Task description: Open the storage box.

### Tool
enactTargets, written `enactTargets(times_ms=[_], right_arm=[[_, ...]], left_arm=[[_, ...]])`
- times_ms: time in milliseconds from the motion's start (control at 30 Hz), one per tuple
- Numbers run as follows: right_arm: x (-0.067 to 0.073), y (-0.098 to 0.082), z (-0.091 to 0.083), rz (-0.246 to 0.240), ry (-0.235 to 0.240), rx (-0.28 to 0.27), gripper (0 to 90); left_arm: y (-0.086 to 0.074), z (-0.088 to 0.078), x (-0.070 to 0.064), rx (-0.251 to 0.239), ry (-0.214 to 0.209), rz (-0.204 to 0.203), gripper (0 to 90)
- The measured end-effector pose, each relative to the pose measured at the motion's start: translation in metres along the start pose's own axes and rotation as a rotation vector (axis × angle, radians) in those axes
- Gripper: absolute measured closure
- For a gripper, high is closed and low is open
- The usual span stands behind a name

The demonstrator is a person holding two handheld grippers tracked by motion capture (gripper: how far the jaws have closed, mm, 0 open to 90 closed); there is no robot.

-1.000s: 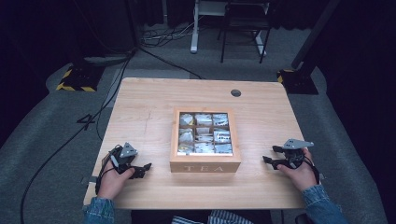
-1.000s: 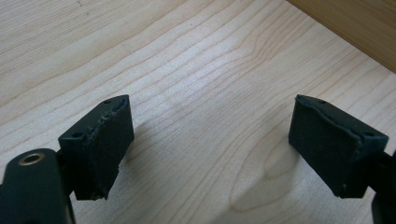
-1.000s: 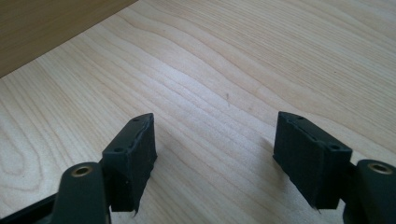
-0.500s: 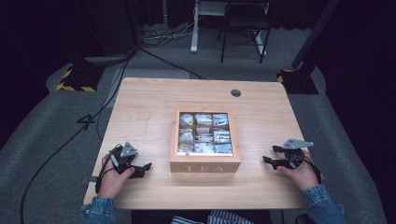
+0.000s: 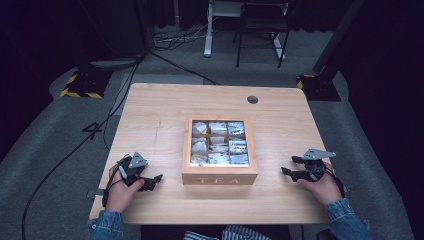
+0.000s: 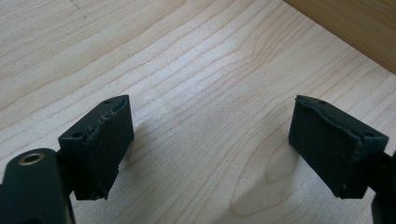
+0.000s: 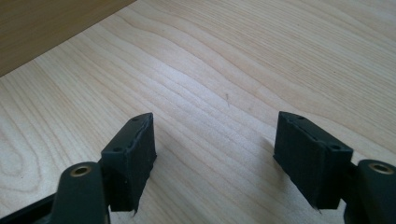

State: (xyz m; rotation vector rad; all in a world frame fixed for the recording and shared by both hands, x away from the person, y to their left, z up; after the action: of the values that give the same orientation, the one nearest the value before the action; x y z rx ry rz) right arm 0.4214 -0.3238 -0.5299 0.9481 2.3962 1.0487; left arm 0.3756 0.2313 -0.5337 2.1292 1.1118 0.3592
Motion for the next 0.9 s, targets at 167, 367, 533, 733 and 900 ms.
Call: enactTargets(times_ms=[167,367,533,733,900], right_arm=[[0.000,0.000,-0.001,0.013,-0.009,-0.009,36.6],[-0.001,0.002,-0.007,0.011,-0.015,-0.004,49.9],[0.007,0.016,-0.020,-0.027,-0.014,-0.049,54.2],[0.019,0.032,-0.037,-0.004,0.032,-0.098,60.9],[0.035,0.043,-0.043,-0.025,0.100,-0.110,66.3]], left_arm=[[0.001,0.000,0.001,0.004,0.000,0.012,14.8],[0.001,0.001,0.001,0.005,-0.004,0.009,14.8],[0.001,0.001,0.001,0.003,-0.005,0.006,14.8],[0.002,0.001,0.001,0.004,0.001,0.008,14.8],[0.002,0.002,0.001,0.003,-0.010,0.007,14.8]])
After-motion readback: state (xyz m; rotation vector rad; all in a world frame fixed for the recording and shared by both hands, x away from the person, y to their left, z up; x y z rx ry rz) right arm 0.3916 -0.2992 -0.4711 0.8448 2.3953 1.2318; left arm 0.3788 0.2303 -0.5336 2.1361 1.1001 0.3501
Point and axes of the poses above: each handheld gripper's, and its own axes: z roughly forward along the jaws, y roughly out of its top, x roughly to its left, the point moved 4 cm from there along z, roughly forward along the jaws, and after that the axes turned 4 degrees about -z, right-handed, at the moved point
